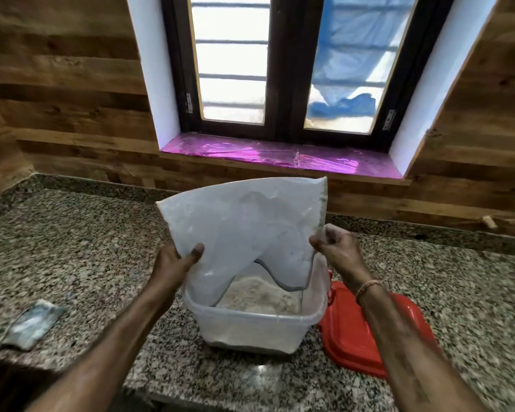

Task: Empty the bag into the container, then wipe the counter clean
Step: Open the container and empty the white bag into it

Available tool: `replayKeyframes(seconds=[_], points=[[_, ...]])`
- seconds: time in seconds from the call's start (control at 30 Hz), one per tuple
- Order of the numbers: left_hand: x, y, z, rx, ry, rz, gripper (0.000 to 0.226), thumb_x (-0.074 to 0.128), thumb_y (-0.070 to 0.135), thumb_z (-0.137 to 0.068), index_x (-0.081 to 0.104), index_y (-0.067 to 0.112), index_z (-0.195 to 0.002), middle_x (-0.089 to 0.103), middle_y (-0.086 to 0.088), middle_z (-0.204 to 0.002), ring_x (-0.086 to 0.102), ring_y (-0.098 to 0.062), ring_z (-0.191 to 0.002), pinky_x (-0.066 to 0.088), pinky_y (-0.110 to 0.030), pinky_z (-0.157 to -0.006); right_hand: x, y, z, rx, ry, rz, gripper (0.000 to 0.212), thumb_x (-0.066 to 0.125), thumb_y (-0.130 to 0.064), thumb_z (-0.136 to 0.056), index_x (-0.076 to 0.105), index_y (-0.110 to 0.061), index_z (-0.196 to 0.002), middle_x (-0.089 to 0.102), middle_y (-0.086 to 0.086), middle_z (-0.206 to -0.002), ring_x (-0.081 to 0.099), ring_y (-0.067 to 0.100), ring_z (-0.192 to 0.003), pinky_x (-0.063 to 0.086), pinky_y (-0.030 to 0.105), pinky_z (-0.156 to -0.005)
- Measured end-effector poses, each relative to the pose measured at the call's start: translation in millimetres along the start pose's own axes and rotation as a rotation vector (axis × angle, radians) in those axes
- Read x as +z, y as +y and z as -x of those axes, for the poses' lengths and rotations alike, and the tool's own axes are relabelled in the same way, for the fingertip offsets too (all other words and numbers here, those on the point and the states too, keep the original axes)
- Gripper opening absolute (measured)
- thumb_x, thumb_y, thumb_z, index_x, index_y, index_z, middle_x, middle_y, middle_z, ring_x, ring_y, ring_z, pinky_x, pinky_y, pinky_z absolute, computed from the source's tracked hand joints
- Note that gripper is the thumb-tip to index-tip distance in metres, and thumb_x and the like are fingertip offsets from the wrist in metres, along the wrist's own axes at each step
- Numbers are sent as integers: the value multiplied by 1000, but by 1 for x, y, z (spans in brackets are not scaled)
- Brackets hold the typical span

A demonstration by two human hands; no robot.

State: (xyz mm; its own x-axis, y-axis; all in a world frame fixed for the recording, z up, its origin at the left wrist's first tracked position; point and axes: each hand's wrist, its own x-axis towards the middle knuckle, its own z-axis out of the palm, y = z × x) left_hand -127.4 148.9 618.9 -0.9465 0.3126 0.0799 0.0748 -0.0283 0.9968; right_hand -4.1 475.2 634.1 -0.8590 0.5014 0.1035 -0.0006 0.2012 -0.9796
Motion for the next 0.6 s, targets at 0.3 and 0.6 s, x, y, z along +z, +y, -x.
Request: replayKeyframes(seconds=[0.3,0.6], points=[[5,24,-20,64,76,39,46,73,20,-95,55,15,-137,75,-2,-118,74,-20,-105,62,-33,-78,1,-12,-1,53,97,-90,13,74,-15,-93,65,-14,-103,71,8,-91,65,17,-75,54,29,-53],[1,6,-29,-11,14,94,51,73,25,-93,51,13,-136,72,-10,-126,71,-30,-114,60,-50,-92,14,-20,5,67,-71,-77,24,74,-17,-93,61,-20,-112,75,-1,-94,72,12,-77,59,31,-56]])
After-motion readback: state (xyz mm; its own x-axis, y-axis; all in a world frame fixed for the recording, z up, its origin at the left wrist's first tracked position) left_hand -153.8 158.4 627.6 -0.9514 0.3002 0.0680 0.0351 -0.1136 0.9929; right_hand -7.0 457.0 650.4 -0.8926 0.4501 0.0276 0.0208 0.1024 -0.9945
